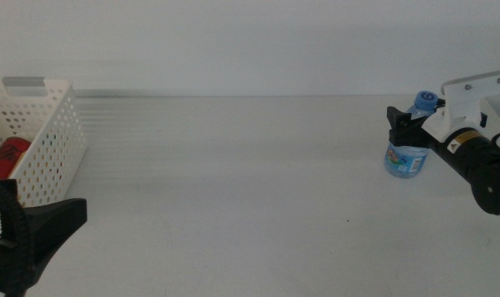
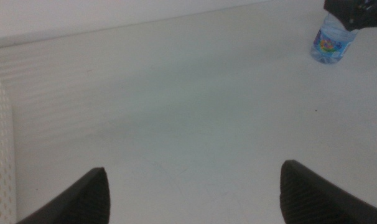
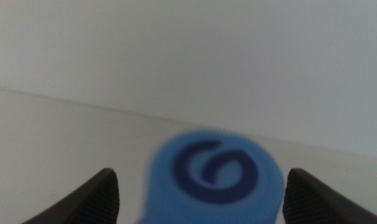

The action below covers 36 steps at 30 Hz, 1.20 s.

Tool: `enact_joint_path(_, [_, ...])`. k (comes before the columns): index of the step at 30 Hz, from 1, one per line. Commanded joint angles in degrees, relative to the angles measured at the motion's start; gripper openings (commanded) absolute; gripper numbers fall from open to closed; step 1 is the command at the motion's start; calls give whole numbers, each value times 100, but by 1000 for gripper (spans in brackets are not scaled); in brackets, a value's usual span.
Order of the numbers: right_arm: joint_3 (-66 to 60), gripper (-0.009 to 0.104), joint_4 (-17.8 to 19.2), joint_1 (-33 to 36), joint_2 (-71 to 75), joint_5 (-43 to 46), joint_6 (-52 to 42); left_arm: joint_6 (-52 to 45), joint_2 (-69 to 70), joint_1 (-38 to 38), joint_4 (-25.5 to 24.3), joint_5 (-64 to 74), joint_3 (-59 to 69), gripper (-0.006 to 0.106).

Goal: Use arms to grab the bottles and put them into the dustbin to the left of the table.

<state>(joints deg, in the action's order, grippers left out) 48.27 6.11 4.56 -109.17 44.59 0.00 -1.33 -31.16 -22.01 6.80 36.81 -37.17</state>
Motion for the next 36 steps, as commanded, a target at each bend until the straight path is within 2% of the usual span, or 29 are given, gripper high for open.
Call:
enact_joint_path(1, [355,70,-180,-21,62,187,-89,52,-24,-35,61,-420,-154,90])
enact_joint_path(10, [503,70,-161,-21,-374,184,-89,52,-24,-35,61,-420,-154,90])
enact_joint_path(12, [503,66,-147,-21,-379,184,-89,52,-24,-35,61,-420,-154,90])
enact_joint_path(13, [503,60,-142,-21,-379,184,-89,52,-24,-35,61,-420,-154,90])
enact_joint_path(15, [503,41,-43,-8,-379,178,-69,52,-24,-35,61,-420,-154,90])
enact_joint_path(17, [503,11,141,65,-379,178,45,52,-24,-35,61,-420,-154,90])
enact_joint_path(18, [503,0,289,128,-370,178,128,52,-24,-35,61,-420,-154,90])
enact_joint_path(21, [625,0,900,532,-348,178,439,52,-24,-35,61,-420,-154,90])
enact_joint_path(24, [942,0,1298,1139,-348,115,700,52,-24,-35,61,-420,-154,90])
enact_joint_path(30, [1930,0,1321,2650,-404,-348,1065,52,-24,-35,61,-420,-154,90])
enact_joint_path(36, [2408,0,1383,3414,-774,-405,1070,52,-24,-35,61,-420,-154,90])
